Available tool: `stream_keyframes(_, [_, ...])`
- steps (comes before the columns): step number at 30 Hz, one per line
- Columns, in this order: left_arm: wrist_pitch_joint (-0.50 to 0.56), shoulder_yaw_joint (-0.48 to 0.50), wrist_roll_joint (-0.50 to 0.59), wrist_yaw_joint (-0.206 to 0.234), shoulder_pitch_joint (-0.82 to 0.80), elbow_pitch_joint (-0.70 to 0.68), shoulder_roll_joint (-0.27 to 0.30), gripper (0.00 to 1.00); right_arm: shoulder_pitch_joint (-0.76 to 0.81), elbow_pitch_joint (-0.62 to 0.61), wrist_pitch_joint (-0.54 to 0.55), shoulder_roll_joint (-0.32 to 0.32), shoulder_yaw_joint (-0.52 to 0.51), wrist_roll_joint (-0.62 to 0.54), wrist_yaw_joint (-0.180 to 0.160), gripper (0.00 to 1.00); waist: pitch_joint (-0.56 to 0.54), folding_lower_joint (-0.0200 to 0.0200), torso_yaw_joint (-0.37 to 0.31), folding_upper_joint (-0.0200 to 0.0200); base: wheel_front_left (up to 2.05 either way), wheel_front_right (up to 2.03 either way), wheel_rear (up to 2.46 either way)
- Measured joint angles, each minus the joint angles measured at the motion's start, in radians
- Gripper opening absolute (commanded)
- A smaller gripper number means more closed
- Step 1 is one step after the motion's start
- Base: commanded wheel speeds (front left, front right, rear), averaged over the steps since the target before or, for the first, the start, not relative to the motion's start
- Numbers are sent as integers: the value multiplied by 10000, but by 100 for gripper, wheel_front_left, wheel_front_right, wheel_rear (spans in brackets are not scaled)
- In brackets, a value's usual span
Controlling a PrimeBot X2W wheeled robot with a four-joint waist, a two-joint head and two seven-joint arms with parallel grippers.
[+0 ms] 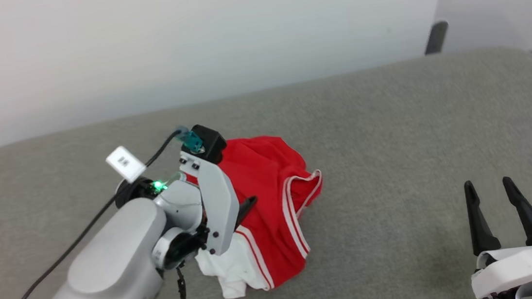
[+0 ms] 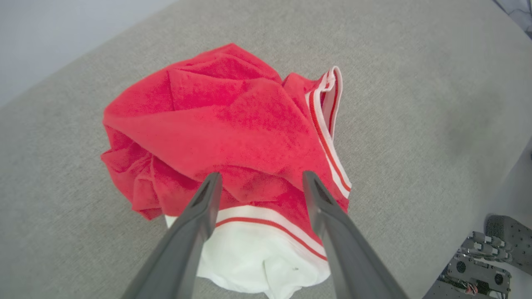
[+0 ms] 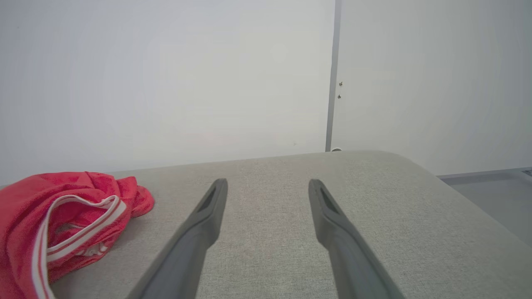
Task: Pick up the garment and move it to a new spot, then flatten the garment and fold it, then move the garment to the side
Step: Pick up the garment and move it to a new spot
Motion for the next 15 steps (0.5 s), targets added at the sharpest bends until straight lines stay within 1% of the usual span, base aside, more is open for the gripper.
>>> stream_keyframes(4, [-746, 278, 12, 88, 275, -537, 236, 100, 180, -267, 111, -33, -90, -4, 0, 100, -392, 0, 272, 0, 0, 0, 0])
stream_keyframes(6, [-1319, 431, 107, 107, 492, -732, 378, 100, 257, -359, 165, -46, -115, -13, 0, 100, -563, 0, 408, 0, 0, 0, 0])
stream_keyframes(9, [-1944, 616, 100, 259, 912, -874, 487, 100, 412, -464, 173, -88, -176, -13, 0, 100, -805, 0, 592, 0, 0, 0, 0])
stream_keyframes(15, [-3812, 1292, 192, 616, 1745, -1273, 809, 100, 672, -779, 276, -82, -257, -63, 0, 100, -1222, 0, 865, 0, 0, 0, 0])
